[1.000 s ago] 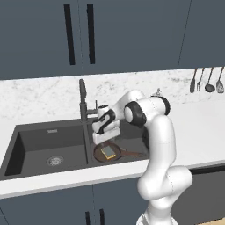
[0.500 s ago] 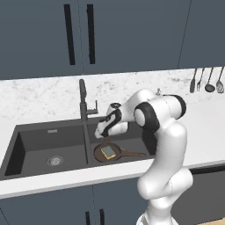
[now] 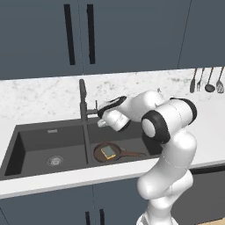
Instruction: Pick the pan and sponge and place them into the sink. Then turn on the water.
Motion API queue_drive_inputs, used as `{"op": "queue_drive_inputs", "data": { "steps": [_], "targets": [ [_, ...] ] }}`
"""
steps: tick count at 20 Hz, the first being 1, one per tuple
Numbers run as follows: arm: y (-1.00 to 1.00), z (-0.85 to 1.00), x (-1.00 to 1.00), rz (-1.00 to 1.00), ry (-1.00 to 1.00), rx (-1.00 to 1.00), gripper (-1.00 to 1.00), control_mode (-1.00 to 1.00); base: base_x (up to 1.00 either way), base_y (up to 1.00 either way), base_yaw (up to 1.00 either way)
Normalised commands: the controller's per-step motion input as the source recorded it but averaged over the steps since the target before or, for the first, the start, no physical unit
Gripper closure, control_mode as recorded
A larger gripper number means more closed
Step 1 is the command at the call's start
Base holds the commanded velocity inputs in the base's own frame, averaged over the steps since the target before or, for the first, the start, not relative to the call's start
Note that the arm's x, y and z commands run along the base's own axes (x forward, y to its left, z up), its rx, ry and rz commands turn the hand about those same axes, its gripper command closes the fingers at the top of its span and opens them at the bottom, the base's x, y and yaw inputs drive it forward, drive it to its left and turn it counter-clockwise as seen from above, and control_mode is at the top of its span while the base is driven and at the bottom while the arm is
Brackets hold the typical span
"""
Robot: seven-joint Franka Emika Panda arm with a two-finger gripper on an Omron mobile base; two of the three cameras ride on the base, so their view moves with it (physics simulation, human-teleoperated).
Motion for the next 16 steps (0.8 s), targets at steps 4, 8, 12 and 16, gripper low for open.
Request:
{"op": "queue_drive_inputs", "data": {
  "steps": [4,8,12,16],
  "targets": [
    [-0.04,0.35,-0.03,-0.01,-0.11,0.02,-1.0,-1.0,0.0,0.0,0.0],
    [-0.02,0.0,-0.01,0.0,-0.03,0.02,-1.0,-1.0,0.0,0.0,0.0],
    [-0.2,0.0,0.0,0.0,-0.14,0.08,-1.0,-1.0,0.0,0.0,0.0],
    [-0.15,0.0,0.0,0.0,-0.12,0.07,-1.0,-1.0,0.0,0.0,0.0]
  ]
}}
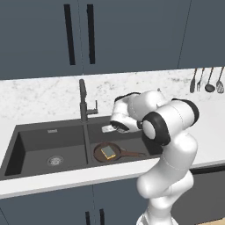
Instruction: Pick the pan and sponge and place them into the sink. Then turn on the water.
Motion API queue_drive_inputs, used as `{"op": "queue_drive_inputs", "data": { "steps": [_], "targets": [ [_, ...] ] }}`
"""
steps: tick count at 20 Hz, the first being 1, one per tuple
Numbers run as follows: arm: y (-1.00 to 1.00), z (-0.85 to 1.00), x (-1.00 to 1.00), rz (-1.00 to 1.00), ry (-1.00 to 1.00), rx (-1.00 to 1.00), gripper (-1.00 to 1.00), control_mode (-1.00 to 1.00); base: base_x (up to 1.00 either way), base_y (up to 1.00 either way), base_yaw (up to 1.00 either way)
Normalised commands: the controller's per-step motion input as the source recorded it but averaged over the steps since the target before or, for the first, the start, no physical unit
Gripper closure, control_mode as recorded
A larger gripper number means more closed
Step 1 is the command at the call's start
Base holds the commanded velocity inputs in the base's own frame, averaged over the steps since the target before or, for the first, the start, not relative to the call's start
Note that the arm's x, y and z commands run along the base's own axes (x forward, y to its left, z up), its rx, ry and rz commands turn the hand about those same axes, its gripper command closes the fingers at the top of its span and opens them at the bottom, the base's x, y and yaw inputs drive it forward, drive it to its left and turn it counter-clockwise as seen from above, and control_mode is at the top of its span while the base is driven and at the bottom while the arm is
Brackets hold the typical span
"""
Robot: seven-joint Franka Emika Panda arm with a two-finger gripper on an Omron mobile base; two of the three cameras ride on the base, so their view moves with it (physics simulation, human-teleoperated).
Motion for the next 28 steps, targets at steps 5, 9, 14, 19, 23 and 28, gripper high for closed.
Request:
{"op": "queue_drive_inputs", "data": {
  "steps": [5,9,14,19,23,28],
  "targets": [
    [-0.11,0.0,0.0,0.0,-0.03,0.07,-1.0,-1.0,0.0,0.0,0.0],
    [-0.14,0.0,0.05,0.0,-0.01,0.11,-1.0,-1.0,0.0,0.0,0.0],
    [-0.01,0.03,0.03,0.0,0.0,0.09,-1.0,-1.0,0.0,0.0,0.0],
    [0.0,0.0,0.02,0.01,0.03,0.0,-1.0,-1.0,0.0,0.0,0.0],
    [-0.01,0.17,0.02,0.01,-0.05,0.0,-1.0,-1.0,0.0,0.0,0.0],
    [0.0,0.56,0.03,0.04,-0.2,-0.01,-1.0,-1.0,0.0,0.0,0.0]
  ]
}}
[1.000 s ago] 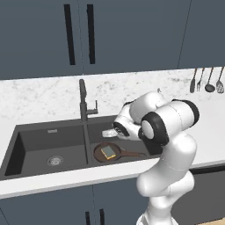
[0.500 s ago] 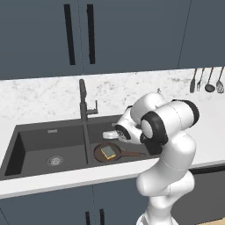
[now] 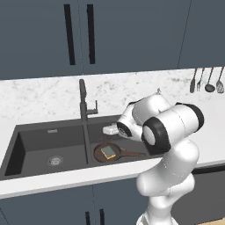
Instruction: Pick the pan and sponge and place them into the sink. Then turn on the water.
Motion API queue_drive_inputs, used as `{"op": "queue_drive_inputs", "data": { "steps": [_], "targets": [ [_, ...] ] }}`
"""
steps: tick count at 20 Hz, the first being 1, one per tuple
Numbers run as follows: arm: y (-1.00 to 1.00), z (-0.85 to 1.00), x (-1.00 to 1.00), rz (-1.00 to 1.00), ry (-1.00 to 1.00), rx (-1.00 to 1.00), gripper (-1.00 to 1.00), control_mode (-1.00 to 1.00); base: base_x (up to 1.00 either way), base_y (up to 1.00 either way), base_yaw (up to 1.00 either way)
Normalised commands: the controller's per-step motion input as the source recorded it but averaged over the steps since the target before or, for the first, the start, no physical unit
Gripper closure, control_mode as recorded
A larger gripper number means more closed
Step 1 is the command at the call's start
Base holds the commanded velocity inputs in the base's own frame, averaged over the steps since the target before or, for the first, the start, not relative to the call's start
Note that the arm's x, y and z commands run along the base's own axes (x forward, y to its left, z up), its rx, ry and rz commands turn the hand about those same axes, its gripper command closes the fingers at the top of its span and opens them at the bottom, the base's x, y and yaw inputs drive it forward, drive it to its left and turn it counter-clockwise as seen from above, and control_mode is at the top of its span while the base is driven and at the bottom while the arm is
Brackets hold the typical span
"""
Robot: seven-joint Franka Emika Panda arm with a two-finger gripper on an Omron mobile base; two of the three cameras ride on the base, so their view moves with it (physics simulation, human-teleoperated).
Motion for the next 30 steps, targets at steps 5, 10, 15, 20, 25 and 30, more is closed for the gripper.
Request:
{"op": "queue_drive_inputs", "data": {
  "steps": [5,10,15,20,25,30],
  "targets": [
    [0.0,0.48,0.0,0.02,-0.29,0.0,-1.0,-1.0,0.0,0.0,0.0],
    [-0.24,0.08,0.16,-0.09,-0.15,0.0,-1.0,-1.0,0.0,0.0,0.0],
    [-0.13,0.0,0.25,-0.16,0.0,0.0,-1.0,-1.0,0.0,0.0,0.0],
    [0.0,0.0,0.04,-0.03,0.0,0.0,-1.0,-1.0,0.0,0.0,0.0],
    [0.05,0.0,0.1,0.0,0.0,0.0,-1.0,-1.0,0.0,0.0,0.0],
    [0.0,0.0,0.29,0.0,0.01,0.0,-1.0,-1.0,0.0,0.0,0.0]
  ]
}}
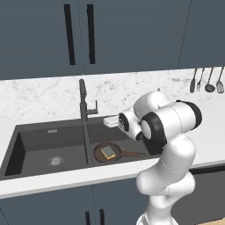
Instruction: Pick the pan and sponge and place them into the sink. Then turn on the water.
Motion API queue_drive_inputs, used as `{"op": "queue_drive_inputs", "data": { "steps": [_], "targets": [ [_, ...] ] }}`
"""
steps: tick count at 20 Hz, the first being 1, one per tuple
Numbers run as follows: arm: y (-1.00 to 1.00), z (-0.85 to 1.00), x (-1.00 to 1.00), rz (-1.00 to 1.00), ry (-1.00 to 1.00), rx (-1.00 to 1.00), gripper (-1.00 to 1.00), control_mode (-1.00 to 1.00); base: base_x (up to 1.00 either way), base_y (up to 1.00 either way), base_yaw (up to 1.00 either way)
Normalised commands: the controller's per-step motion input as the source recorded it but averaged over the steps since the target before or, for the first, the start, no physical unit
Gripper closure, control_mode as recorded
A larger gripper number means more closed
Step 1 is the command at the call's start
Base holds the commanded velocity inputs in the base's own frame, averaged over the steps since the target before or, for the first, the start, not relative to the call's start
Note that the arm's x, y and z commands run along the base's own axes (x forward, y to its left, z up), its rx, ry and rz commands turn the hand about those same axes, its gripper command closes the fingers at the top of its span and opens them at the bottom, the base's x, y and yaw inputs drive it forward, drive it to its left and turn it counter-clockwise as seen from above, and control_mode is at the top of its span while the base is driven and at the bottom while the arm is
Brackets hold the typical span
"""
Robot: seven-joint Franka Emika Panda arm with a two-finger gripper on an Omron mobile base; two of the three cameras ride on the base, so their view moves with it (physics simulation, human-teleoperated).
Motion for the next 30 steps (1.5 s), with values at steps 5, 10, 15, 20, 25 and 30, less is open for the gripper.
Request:
{"op": "queue_drive_inputs", "data": {
  "steps": [5,10,15,20,25,30],
  "targets": [
    [0.04,0.0,0.33,0.0,0.0,0.0,-1.0,-1.0,0.0,0.0,0.0],
    [0.41,0.0,0.17,0.0,0.01,-0.01,-1.0,-1.0,0.0,0.0,0.0],
    [0.25,0.0,0.09,0.0,0.0,-0.01,-1.0,-1.0,0.0,0.0,0.0],
    [0.05,0.0,0.17,0.0,0.0,0.0,-1.0,-1.0,0.0,0.0,0.0],
    [0.14,0.0,0.26,0.0,0.0,0.0,-1.0,-1.0,0.0,0.0,0.0],
    [0.12,0.0,0.23,0.0,0.0,0.0,-1.0,-1.0,0.0,0.0,0.0]
  ]
}}
